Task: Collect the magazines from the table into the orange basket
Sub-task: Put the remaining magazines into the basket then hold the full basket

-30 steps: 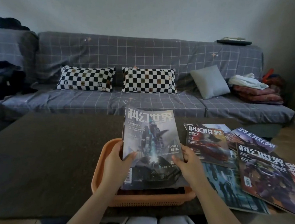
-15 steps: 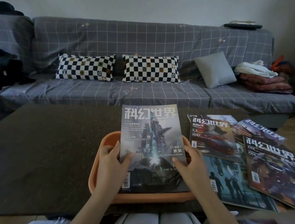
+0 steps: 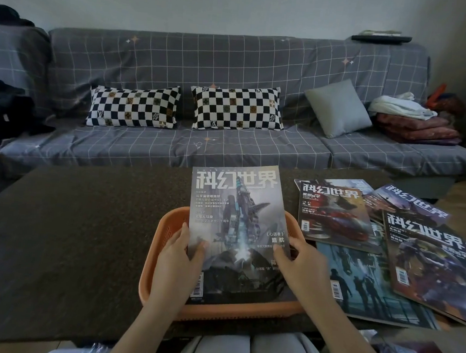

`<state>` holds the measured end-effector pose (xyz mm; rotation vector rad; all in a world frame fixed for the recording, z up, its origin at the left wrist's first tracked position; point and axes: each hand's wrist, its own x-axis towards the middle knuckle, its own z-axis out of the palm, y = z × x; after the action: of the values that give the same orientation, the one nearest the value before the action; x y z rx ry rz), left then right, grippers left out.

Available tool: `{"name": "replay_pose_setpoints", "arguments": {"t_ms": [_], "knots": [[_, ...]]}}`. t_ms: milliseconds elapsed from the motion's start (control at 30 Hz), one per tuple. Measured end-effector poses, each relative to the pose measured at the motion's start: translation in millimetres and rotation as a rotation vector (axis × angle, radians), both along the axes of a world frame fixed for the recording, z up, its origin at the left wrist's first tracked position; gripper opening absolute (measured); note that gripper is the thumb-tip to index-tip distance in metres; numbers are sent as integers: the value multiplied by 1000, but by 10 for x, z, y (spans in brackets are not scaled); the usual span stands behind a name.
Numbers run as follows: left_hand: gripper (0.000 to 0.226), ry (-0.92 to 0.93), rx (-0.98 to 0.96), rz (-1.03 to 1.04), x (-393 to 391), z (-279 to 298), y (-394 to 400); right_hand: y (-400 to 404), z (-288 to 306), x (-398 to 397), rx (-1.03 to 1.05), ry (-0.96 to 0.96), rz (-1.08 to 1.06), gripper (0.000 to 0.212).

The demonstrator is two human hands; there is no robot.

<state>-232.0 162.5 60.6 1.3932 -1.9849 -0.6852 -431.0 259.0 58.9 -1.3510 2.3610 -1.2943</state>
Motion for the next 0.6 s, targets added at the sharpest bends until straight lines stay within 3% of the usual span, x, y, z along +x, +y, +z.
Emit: {"name": "replay_pose_setpoints", "arguments": {"t_ms": [67, 267, 367, 533, 600], "knots": [[47, 36, 25, 0, -1, 1, 11, -17, -7, -6, 48, -16, 61, 36], [29, 76, 119, -41, 45, -8, -18, -30, -8, -14, 101, -14, 41, 36], [17, 151, 301, -91, 45, -5, -62, -64, 6, -40, 120, -101, 43, 31], [10, 293, 609, -141, 12, 117, -237, -313, 145, -188, 195, -603, 229, 37], [19, 345, 698, -124, 13, 192, -332, -412, 191, -243, 147, -796, 306, 24]]}}
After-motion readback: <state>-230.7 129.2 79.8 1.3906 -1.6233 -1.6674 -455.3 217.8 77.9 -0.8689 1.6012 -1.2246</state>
